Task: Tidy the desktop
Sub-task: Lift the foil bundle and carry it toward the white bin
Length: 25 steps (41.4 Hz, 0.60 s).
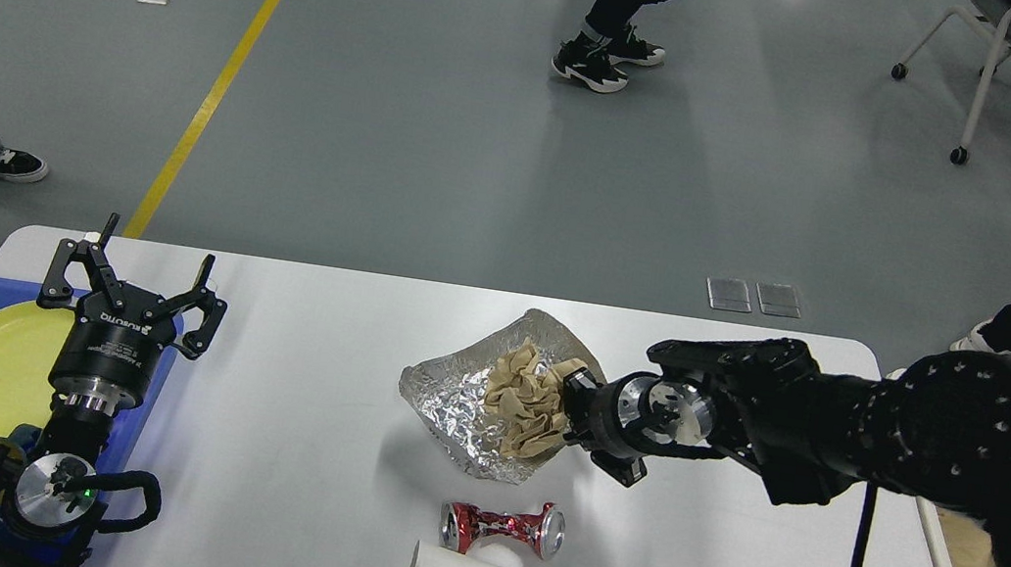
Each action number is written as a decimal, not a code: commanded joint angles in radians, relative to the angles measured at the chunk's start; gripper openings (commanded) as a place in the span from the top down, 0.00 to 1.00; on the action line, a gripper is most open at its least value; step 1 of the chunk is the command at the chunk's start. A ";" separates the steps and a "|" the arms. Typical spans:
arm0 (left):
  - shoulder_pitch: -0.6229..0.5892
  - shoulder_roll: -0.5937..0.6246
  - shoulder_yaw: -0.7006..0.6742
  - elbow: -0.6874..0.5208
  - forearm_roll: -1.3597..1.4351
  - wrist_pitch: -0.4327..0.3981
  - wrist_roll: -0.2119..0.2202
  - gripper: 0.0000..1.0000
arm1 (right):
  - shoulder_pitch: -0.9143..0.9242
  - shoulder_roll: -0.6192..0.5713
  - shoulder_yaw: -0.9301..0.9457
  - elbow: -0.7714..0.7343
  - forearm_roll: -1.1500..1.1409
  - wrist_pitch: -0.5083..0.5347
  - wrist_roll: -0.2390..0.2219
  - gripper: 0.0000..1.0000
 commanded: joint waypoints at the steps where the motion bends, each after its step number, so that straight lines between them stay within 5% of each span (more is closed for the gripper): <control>1: 0.000 0.000 0.000 0.000 0.000 0.000 0.001 0.03 | 0.107 -0.062 -0.034 0.111 0.003 0.009 -0.005 1.00; 9: 0.000 0.000 0.000 0.000 0.000 0.000 0.001 0.03 | 0.311 -0.125 -0.148 0.315 0.000 0.087 0.000 1.00; 25: 0.000 0.000 0.000 0.000 0.000 0.000 0.001 0.03 | 0.803 -0.270 -0.351 0.724 -0.259 0.432 0.029 1.00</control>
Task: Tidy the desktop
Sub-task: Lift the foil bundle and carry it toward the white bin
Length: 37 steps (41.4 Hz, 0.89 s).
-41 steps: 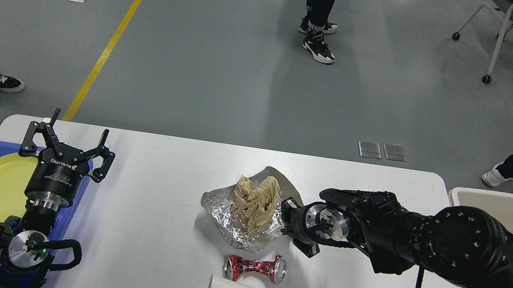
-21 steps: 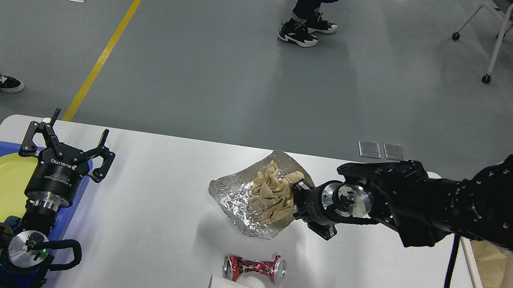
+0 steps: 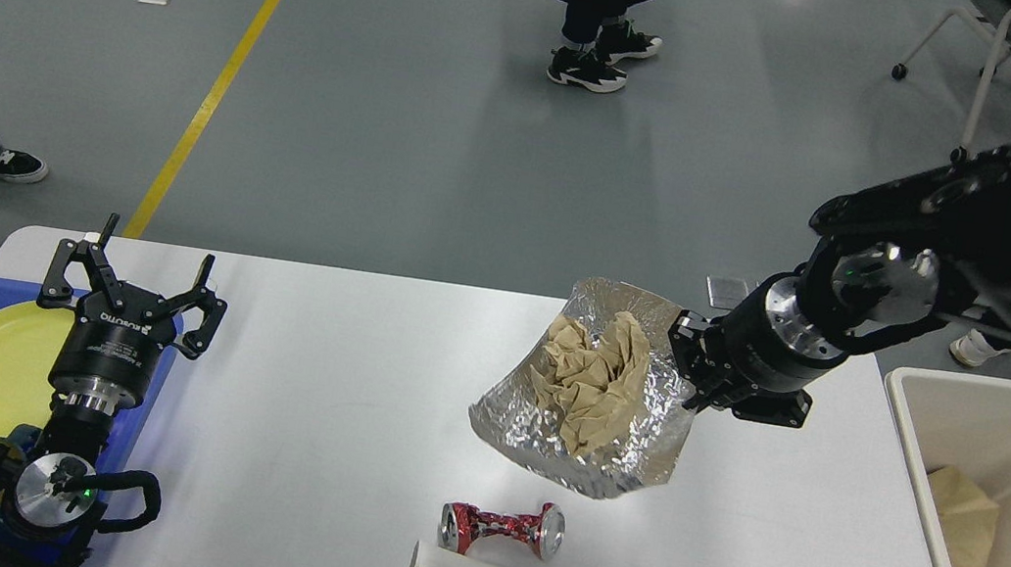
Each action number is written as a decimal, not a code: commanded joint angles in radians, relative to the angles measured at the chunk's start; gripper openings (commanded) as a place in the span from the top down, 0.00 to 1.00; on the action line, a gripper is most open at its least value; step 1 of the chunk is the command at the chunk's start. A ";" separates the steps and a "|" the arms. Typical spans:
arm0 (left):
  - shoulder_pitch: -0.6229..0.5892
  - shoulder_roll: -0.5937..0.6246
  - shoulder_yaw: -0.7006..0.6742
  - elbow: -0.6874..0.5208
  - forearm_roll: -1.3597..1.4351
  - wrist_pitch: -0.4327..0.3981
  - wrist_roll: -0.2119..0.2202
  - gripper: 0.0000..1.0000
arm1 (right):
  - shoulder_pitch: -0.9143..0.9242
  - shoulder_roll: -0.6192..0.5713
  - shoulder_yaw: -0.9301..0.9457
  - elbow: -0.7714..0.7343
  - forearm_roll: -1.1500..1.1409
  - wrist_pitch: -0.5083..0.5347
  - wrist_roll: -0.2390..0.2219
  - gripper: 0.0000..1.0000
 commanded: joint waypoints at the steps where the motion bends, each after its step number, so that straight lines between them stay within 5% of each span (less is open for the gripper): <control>1: 0.000 0.000 0.000 0.001 0.000 0.000 0.000 0.03 | 0.124 -0.058 -0.013 0.137 -0.116 0.076 0.021 1.00; 9: 0.000 0.000 0.000 0.001 0.000 0.000 0.000 0.03 | 0.236 -0.097 -0.013 0.270 -0.232 0.131 0.061 1.00; 22: 0.000 0.000 0.000 0.001 0.002 0.000 0.000 0.03 | 0.224 -0.100 -0.047 0.274 -0.236 0.126 0.081 1.00; 37: 0.000 0.000 0.000 0.001 0.000 0.000 -0.002 0.03 | 0.035 -0.285 -0.174 0.065 -0.240 0.119 0.083 1.00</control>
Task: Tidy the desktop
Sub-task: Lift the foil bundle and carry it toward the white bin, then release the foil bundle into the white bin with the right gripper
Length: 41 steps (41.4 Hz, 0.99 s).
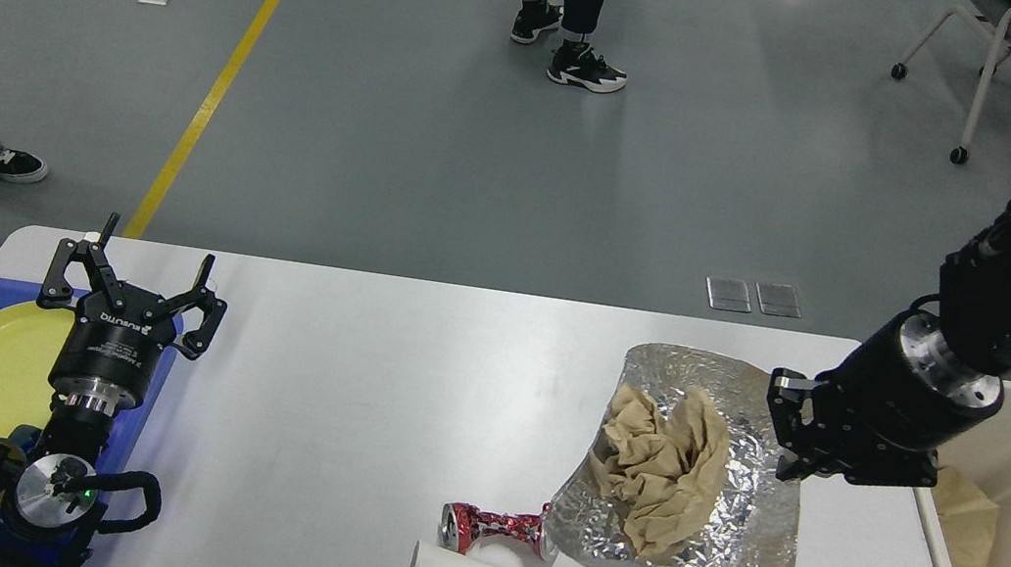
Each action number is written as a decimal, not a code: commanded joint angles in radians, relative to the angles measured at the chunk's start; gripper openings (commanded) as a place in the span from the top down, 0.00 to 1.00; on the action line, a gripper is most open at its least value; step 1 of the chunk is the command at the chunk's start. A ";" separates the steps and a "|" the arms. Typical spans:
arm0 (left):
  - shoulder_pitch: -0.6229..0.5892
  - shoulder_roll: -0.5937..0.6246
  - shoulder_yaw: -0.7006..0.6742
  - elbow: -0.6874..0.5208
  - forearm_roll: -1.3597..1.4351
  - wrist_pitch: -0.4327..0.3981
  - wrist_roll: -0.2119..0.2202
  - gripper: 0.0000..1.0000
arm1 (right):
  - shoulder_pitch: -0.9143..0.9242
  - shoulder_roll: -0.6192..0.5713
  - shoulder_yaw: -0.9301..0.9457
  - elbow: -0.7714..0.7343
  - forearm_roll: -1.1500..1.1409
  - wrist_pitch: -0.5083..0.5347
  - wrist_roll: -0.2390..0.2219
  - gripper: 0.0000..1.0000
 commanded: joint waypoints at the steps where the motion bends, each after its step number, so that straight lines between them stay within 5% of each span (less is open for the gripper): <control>1: 0.000 0.000 0.000 0.000 0.000 0.000 0.000 0.03 | -0.091 -0.071 -0.056 -0.126 0.000 -0.005 0.000 1.00; 19: 0.000 0.000 0.000 0.000 0.000 0.000 0.000 0.03 | -0.532 -0.315 0.005 -0.653 -0.006 0.006 0.000 1.00; 31: 0.000 0.000 0.000 0.000 0.000 0.000 0.000 0.03 | -1.048 -0.350 0.404 -1.125 0.008 -0.018 -0.002 1.00; 37: 0.000 0.000 0.000 0.000 0.000 0.002 0.000 0.03 | -1.219 -0.332 0.574 -1.263 0.008 -0.125 -0.005 1.00; 41: 0.000 0.000 0.000 0.000 0.000 0.000 0.000 0.03 | -1.315 -0.327 0.707 -1.282 0.008 -0.291 -0.003 1.00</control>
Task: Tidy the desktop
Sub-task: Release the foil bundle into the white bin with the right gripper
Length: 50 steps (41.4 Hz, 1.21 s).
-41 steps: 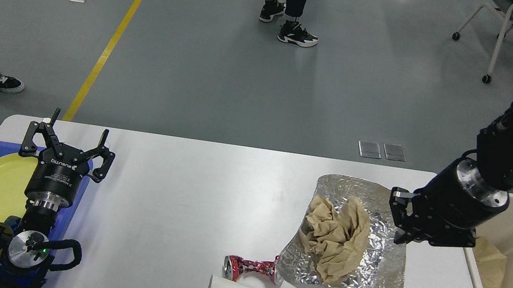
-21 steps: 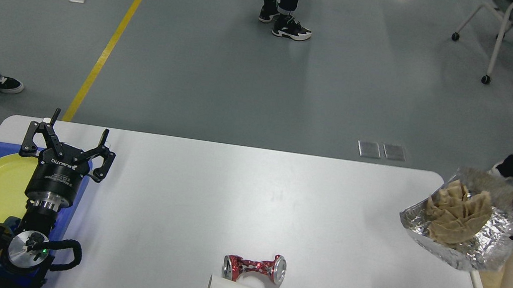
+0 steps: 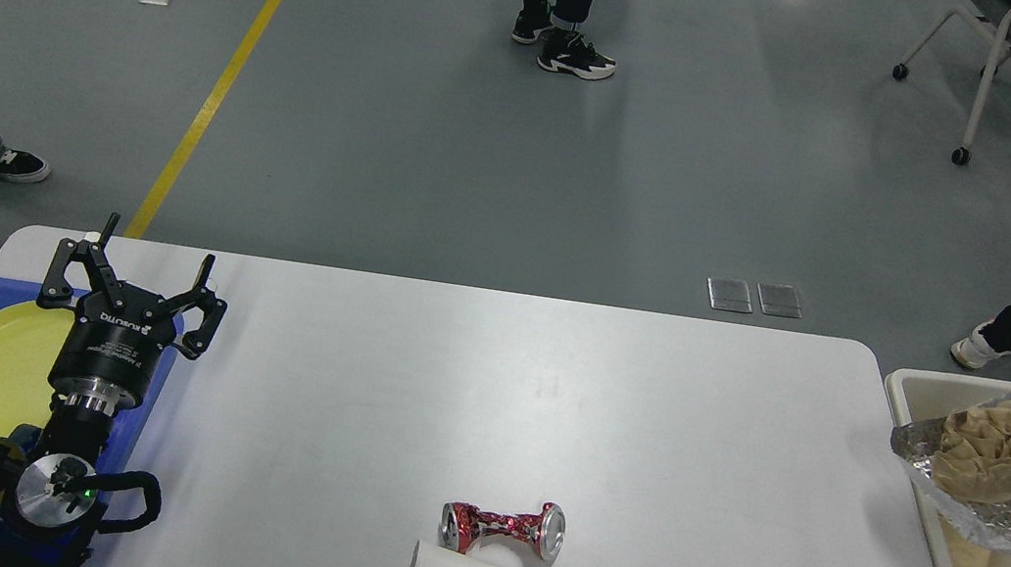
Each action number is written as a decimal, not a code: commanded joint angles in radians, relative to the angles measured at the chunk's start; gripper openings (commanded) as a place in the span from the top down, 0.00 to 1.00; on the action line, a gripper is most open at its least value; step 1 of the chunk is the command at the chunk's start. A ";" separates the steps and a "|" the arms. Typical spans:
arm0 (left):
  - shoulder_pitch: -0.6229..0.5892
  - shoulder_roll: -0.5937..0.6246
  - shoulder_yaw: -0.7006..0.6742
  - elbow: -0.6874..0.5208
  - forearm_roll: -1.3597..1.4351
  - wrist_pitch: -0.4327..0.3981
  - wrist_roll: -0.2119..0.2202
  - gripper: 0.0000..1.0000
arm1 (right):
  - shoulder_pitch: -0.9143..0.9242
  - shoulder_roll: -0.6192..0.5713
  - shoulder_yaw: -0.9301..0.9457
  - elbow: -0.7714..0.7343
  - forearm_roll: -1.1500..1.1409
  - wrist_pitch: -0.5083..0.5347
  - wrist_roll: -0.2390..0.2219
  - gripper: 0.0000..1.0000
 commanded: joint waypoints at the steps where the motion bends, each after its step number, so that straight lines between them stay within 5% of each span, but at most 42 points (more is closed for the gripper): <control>1: 0.000 0.000 0.000 0.000 0.000 0.000 0.000 0.03 | -0.104 0.007 0.134 -0.026 0.000 -0.167 0.000 1.00; 7: 0.000 0.000 0.000 0.000 0.000 0.000 0.000 0.03 | -0.219 0.069 0.159 -0.034 -0.002 -0.349 0.001 1.00; 17: 0.000 0.000 0.000 0.000 0.000 0.000 0.000 0.03 | -0.368 0.217 0.139 -0.127 -0.018 -0.506 0.003 1.00; 50: 0.000 0.000 0.000 0.000 0.000 0.000 0.000 0.03 | -0.363 0.359 -0.047 -0.173 -0.052 -0.586 -0.007 1.00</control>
